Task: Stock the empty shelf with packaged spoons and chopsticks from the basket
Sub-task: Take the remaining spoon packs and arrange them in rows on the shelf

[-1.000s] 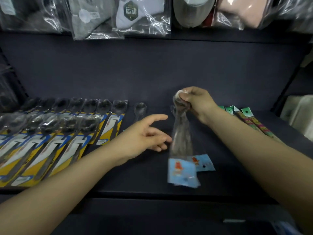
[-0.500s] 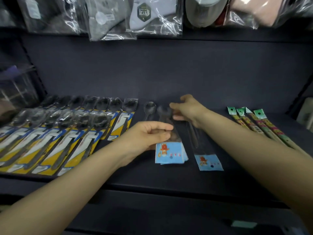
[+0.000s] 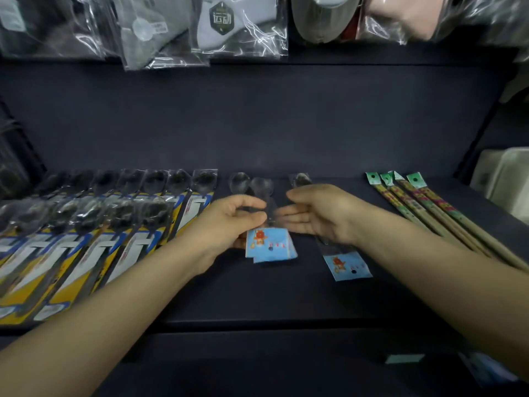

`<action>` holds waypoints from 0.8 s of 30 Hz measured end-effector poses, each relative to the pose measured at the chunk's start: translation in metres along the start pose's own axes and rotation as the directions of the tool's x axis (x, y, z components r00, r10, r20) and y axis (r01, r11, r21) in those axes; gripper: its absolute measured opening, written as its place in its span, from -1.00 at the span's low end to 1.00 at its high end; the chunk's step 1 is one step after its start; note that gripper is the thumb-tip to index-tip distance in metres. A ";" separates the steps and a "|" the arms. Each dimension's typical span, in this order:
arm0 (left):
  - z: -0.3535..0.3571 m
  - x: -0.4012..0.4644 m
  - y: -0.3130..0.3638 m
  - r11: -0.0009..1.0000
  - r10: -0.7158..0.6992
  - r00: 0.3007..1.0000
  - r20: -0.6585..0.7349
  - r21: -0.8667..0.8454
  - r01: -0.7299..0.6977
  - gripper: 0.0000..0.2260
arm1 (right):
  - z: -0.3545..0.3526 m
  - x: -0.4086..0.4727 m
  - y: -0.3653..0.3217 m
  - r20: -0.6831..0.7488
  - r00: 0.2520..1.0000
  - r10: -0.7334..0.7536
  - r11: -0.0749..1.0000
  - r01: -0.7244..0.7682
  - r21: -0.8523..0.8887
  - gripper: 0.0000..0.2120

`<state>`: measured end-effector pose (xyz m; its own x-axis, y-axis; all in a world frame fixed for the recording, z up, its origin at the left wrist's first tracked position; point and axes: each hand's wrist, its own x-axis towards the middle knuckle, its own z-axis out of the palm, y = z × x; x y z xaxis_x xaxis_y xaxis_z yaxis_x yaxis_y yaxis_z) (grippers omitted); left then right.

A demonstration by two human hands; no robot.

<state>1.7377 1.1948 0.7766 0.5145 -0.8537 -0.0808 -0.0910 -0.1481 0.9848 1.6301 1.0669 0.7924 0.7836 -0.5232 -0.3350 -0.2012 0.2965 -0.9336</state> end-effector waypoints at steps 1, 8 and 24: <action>-0.001 -0.001 -0.002 1.000 -0.022 1.000 0.011 0.008 0.022 -0.90 | 0.004 0.005 -0.001 -0.014 0.998 0.054 0.997 -0.053 0.060 -0.81; -0.007 -0.002 -0.002 0.988 -0.066 0.998 -0.003 0.142 0.066 -0.77 | 0.020 0.043 -0.005 -0.121 0.988 0.101 0.993 -0.107 -0.050 -0.82; -0.021 -0.009 0.003 0.967 -0.130 0.990 0.060 -0.212 0.140 -0.86 | 0.040 0.028 -0.009 0.188 0.954 -0.233 0.957 0.191 0.220 -0.79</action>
<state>1.7507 1.2122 0.7840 0.4702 -0.8555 -0.2170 0.1649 -0.1563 0.9738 1.6773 1.0817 0.7967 0.9050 -0.4182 -0.0780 0.0862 0.3598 -0.9290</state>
